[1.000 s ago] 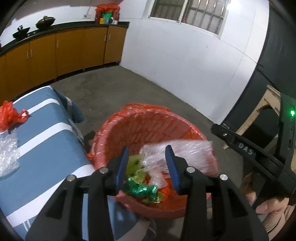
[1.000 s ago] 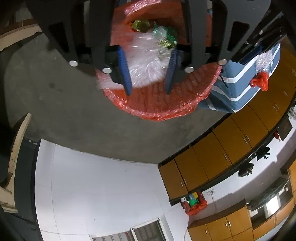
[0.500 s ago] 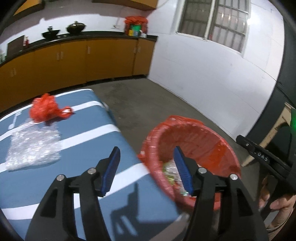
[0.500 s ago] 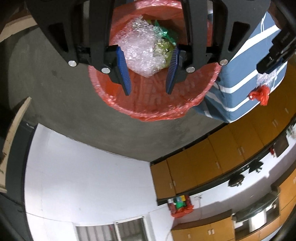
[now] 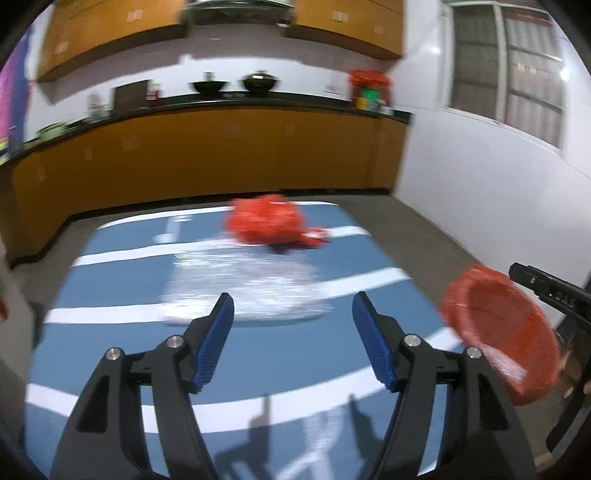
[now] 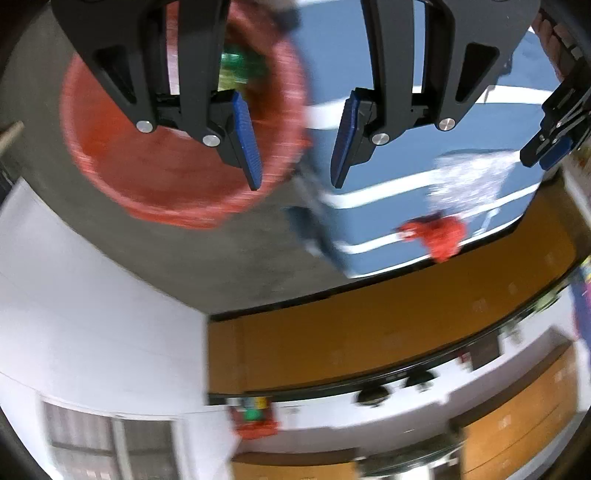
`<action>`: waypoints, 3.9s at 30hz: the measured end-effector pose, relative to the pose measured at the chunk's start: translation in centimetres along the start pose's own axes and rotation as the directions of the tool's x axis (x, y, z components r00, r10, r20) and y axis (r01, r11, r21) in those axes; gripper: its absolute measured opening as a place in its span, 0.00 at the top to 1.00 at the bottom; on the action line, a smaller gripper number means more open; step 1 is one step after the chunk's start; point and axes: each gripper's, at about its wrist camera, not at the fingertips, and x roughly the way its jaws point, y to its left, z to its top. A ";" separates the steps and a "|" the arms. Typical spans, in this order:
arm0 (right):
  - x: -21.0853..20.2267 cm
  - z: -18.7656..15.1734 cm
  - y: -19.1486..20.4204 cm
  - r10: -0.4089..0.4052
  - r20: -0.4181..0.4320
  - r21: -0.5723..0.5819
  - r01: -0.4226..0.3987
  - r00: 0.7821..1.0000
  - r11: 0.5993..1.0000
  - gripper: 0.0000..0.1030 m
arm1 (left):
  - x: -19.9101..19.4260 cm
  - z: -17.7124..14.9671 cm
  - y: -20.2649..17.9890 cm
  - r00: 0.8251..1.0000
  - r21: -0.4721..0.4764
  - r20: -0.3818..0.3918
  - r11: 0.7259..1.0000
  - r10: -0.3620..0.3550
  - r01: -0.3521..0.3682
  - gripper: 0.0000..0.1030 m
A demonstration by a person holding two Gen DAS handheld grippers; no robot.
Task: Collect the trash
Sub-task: 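Return to the mat and grasp the remaining bubble wrap with the right tool, then grasp the red bag with the left tool while the right tool holds the bubble wrap, then carry the red bag and bubble wrap over the red basket with both tools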
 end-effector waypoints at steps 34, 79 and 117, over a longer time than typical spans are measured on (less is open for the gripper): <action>12.9 -3.2 19.0 0.130 -0.273 -0.277 -0.208 0.953 0.938 0.79 | 0.6 -1.6 16.0 0.965 -0.220 -0.036 0.940 0.259 -0.260 0.30; 5.6 -0.5 2.1 0.068 -0.073 0.075 -0.062 0.995 0.995 0.83 | 23.8 8.2 -4.5 0.977 -0.077 -0.210 0.997 -0.040 0.024 0.78; -7.4 -0.4 -1.3 0.036 0.033 0.157 -0.041 0.999 0.987 0.83 | -3.4 4.5 -4.8 0.989 0.004 -0.078 0.992 -0.125 0.126 0.78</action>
